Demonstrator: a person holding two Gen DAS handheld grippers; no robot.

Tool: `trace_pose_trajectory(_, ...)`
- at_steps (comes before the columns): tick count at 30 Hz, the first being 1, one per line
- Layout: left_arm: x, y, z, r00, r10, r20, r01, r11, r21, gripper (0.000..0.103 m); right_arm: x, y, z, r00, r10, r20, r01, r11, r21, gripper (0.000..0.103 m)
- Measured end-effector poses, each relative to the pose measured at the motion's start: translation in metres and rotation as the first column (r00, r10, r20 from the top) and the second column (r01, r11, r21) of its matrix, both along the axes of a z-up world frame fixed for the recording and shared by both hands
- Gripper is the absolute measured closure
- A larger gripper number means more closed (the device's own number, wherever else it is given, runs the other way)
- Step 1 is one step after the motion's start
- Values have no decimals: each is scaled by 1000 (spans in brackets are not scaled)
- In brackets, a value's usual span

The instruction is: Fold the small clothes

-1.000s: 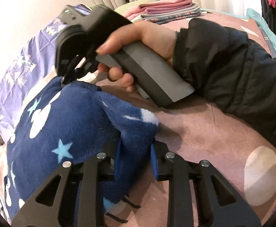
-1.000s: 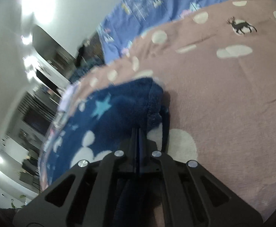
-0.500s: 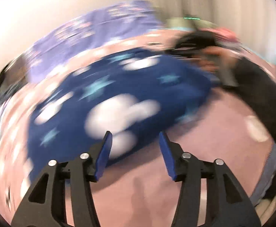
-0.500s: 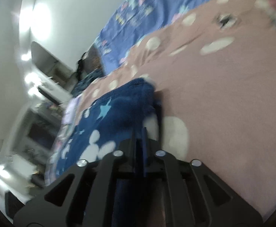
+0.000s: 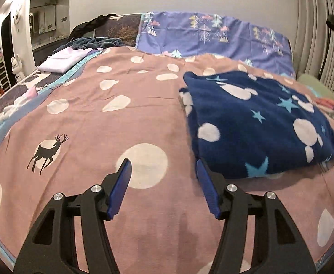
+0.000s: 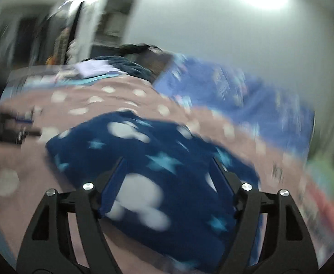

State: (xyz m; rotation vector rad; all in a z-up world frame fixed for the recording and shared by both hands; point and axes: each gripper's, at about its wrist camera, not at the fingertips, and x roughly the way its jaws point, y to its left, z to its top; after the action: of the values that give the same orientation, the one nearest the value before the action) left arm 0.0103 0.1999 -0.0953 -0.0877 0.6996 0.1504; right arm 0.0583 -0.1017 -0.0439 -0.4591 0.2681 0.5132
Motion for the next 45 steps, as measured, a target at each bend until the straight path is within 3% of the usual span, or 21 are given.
trace_pose_trajectory(1, -4, 6, -1, 1000, -1, 4, 1, 1000, -11, 43, -18, 27, -9, 994, 44, 99, -39, 998, -55, 27)
trace_pose_trajectory(3, -12, 16, -3, 1000, -2, 6, 2, 1000, -13, 43, -38, 61, -23, 979, 94, 182, -70, 988, -135, 24)
trace_pose_trajectory(7, -18, 32, -4, 999, 13, 29, -12, 1000, -20, 41, -66, 121, -53, 946, 259, 196, -187, 928, -322, 22)
trace_pose_trajectory(12, -24, 56, -2, 997, 33, 64, -29, 997, -68, 39, -82, 168, -84, 920, 319, 226, -173, 850, -498, 22)
trace_pose_trajectory(16, -20, 67, -5, 998, 28, 61, -23, 996, -82, 39, -71, 179, -104, 932, 301, 199, -144, 816, -560, 22)
trace_pose_trajectory(20, -13, 73, -9, 998, 4, 61, 3, 993, -116, 38, -57, 189, -105, 959, 233, 162, -113, 837, -536, 22)
trace_pose_trajectory(24, 3, 78, -9, 997, -37, 74, 51, 979, -196, 38, -45, 202, -111, 965, 172, 198, -42, 846, -531, 27)
trace_pose_trajectory(25, 10, 81, -9, 994, -61, 86, 80, 968, -238, 37, -42, 206, -111, 966, 157, 206, -24, 847, -531, 29)
trace_pose_trajectory(28, 40, 94, -13, 989, -104, 103, 136, 908, -396, 36, -45, 214, -116, 960, 175, 221, -24, 832, -554, 52)
trace_pose_trajectory(30, 69, 101, -16, 980, -154, 123, 196, 827, -526, 36, -51, 220, -123, 951, 202, 236, -31, 817, -575, 69)
trace_pose_trajectory(31, 88, 104, -19, 970, -194, 143, 241, 761, -602, 36, -51, 222, -126, 948, 209, 240, -33, 815, -579, 70)
trace_pose_trajectory(34, 135, 99, -32, 959, -247, 140, 270, 646, -714, 36, -46, 222, -123, 955, 194, 223, -37, 827, -562, 72)
trace_pose_trajectory(36, 164, 88, -42, 954, -283, 102, 264, 625, -735, 35, -44, 221, -119, 959, 183, 215, -34, 831, -555, 71)
trace_pose_trajectory(37, 174, 82, -47, 951, -300, 78, 258, 626, -736, 33, -42, 223, -118, 960, 179, 215, -30, 831, -556, 70)
trace_pose_trajectory(39, 201, 68, -59, 948, -319, 19, 235, 658, -716, 33, -40, 226, -119, 959, 172, 226, -17, 828, -560, 60)
trace_pose_trajectory(40, 205, 66, -58, 947, -319, 30, 246, 664, -706, 32, -39, 227, -118, 958, 169, 233, -10, 827, -562, 60)
trace_pose_trajectory(41, 213, 62, -56, 944, -326, 47, 263, 662, -702, 32, -36, 228, -119, 959, 167, 228, -10, 827, -562, 59)
trace_pose_trajectory(43, 227, 56, -57, 938, -344, 49, 268, 627, -732, 32, -26, 234, -118, 965, 152, 216, -6, 830, -558, 60)
trace_pose_trajectory(44, 235, 53, -57, 933, -356, 57, 280, 617, -735, 46, -23, 236, -118, 966, 151, 210, -10, 832, -555, 65)
trace_pose_trajectory(45, 240, 52, -56, 931, -360, 59, 287, 623, -728, 65, -18, 239, -118, 971, 156, 182, -30, 833, -553, 84)
